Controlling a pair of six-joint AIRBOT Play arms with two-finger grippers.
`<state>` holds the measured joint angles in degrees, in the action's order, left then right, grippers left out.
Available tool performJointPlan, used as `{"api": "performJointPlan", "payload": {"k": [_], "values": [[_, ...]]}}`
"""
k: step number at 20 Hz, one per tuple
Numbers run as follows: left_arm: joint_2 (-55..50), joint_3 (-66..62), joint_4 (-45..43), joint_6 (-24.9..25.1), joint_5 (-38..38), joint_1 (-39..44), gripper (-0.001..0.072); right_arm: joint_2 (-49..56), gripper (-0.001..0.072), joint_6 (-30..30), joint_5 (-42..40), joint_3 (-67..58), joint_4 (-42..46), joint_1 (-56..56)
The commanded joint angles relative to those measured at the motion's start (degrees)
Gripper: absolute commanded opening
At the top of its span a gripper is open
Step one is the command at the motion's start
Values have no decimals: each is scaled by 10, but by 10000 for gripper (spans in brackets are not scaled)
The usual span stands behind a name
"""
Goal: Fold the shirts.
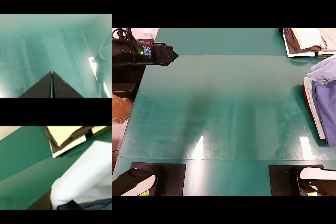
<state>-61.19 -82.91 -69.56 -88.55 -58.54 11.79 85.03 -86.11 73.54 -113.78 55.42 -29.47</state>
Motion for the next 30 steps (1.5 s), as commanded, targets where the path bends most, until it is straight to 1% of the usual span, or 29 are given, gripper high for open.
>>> {"api": "performJointPlan", "payload": {"k": [1,4,5,9,11,12,15,16,18,20,22,24,29,30], "values": [[1,0,1,2,-1,0,25,-64,11,4,29,57,43,-24],[1,0,2,5,0,0,24,-118,12,30,80,135,49,-62],[1,0,2,5,0,0,25,-133,12,31,94,163,65,-77],[1,0,2,5,0,0,25,-189,13,31,111,285,183,-128],[1,0,2,6,0,0,25,-213,20,31,110,348,214,-155],[1,0,1,6,0,0,24,-221,87,31,110,374,213,-168],[1,0,1,6,0,0,25,-236,579,31,113,434,214,-214],[1,0,1,7,0,0,25,-236,650,31,119,440,213,-230],[1,0,2,9,0,0,25,-236,651,28,127,427,202,-261],[1,0,2,10,0,0,25,-236,650,28,119,394,143,-260],[1,0,2,10,5,0,25,-236,648,28,110,352,66,-219],[1,0,1,10,6,0,25,-236,648,28,104,314,24,-134],[1,0,2,10,28,0,25,-236,644,28,75,263,27,150],[1,0,2,10,36,0,25,-236,608,28,62,261,28,203]]}}
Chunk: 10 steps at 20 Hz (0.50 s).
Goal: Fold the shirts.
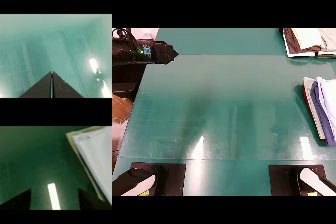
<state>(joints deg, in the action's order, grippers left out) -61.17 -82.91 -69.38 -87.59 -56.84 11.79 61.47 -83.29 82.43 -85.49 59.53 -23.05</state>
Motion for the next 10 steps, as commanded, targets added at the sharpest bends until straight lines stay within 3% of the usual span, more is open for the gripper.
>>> {"api": "performJointPlan", "payload": {"k": [1,2,4,10], "values": [[0,0,0,0,27,0,25,0,532,0,-45,-21,-12,191],[0,0,0,0,34,0,25,0,422,0,-57,-21,-7,239],[0,0,0,0,50,0,25,0,16,0,-76,-21,8,316],[0,0,0,0,79,0,25,0,13,4,-79,-21,86,416]]}}
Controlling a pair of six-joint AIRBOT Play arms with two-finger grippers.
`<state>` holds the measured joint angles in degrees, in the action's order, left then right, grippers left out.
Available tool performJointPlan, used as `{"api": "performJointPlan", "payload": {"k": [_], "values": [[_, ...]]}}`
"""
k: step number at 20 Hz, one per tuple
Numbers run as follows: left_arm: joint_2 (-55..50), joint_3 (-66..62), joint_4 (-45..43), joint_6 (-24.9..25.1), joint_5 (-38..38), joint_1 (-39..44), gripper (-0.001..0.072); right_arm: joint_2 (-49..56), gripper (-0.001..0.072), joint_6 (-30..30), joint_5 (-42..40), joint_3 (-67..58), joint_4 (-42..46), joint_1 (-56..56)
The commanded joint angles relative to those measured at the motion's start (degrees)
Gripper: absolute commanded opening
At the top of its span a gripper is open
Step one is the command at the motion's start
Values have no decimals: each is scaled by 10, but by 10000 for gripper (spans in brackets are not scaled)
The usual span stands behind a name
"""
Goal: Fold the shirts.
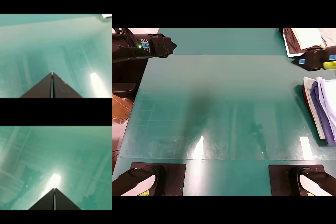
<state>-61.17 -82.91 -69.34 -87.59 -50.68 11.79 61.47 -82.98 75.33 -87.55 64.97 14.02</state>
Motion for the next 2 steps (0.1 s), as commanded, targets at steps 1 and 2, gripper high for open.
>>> {"api": "performJointPlan", "payload": {"k": [1,2], "values": [[0,0,0,0,19,0,25,0,13,1,-8,-1,31,45],[0,0,0,0,18,0,25,0,13,1,-8,-1,31,45]]}}
